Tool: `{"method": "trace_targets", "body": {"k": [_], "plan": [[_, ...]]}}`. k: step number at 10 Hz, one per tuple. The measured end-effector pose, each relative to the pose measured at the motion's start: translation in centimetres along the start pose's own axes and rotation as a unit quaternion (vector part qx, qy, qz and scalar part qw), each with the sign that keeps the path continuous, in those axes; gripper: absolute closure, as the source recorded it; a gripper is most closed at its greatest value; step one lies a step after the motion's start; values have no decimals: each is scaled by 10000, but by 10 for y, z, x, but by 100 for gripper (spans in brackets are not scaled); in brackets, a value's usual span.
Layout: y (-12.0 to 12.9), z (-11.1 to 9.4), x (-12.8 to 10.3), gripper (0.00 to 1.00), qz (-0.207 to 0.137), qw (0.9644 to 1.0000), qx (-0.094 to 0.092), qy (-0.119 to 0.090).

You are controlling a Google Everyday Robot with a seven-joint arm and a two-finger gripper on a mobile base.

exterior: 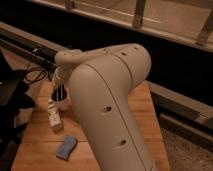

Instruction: Place the eraser in the ceramic cup

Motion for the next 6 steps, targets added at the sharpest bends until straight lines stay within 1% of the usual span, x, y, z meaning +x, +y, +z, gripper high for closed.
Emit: {"method": "trace_targets", "body": {"k": [1, 3, 4, 6], "plan": [[-5, -4, -1, 20, 17, 10000, 51, -28], [-5, -9, -5, 20, 2, 9999, 80, -104], [-6, -15, -9, 20, -3, 9998, 101, -188], [-4, -34, -26, 20, -41, 9989, 144, -434]]}}
